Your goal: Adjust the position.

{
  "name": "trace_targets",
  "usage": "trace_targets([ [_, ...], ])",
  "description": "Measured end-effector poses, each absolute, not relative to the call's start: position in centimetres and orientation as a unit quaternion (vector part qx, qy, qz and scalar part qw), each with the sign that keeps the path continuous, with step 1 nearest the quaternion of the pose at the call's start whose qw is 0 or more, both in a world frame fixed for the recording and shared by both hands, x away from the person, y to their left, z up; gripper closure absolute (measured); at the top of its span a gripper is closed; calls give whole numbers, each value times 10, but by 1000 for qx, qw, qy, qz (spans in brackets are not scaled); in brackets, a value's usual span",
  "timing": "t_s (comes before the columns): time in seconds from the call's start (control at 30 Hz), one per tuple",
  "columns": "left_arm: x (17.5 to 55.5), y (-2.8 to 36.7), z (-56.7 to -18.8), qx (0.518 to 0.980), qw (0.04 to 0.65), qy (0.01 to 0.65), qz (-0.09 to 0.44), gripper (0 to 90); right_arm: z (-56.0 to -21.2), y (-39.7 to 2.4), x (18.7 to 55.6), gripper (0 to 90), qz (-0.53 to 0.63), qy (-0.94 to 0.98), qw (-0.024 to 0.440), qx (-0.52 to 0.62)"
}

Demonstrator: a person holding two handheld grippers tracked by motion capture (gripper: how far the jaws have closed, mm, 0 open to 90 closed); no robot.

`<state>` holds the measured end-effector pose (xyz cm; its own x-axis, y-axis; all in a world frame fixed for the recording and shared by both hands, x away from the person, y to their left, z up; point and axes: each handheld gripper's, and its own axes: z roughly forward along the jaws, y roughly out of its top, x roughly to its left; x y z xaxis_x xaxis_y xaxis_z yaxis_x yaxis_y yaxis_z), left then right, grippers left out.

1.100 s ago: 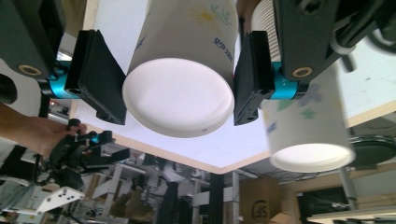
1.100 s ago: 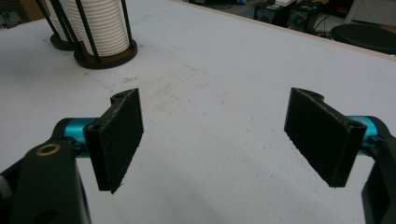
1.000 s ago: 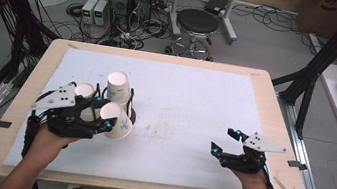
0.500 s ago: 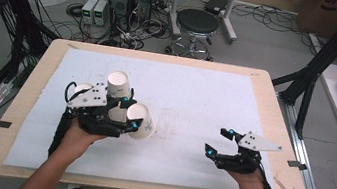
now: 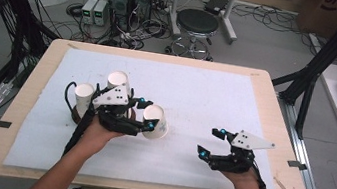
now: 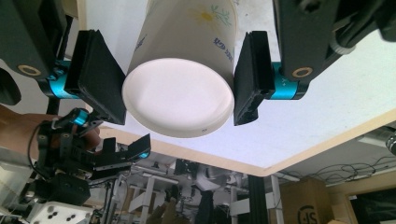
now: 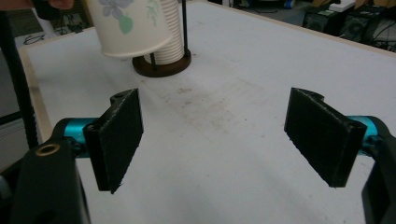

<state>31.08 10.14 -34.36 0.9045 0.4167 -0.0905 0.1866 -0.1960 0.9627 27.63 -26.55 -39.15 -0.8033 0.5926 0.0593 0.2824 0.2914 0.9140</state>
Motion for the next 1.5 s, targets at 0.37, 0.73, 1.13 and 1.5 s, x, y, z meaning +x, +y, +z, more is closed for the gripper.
trace_targets([
  [0.37,316,82,-352,777,598,180,80,372,-396,-242,286,201,527,804,122,246],
  [0.73,316,73,-355,784,594,166,71,373,-396,-215,303,200,537,815,85,200],
  [1.13,314,65,-355,786,596,153,59,373,-400,-198,310,201,537,823,62,176],
  [1.5,312,56,-357,782,604,147,45,373,-405,-195,310,202,540,823,59,168],
])
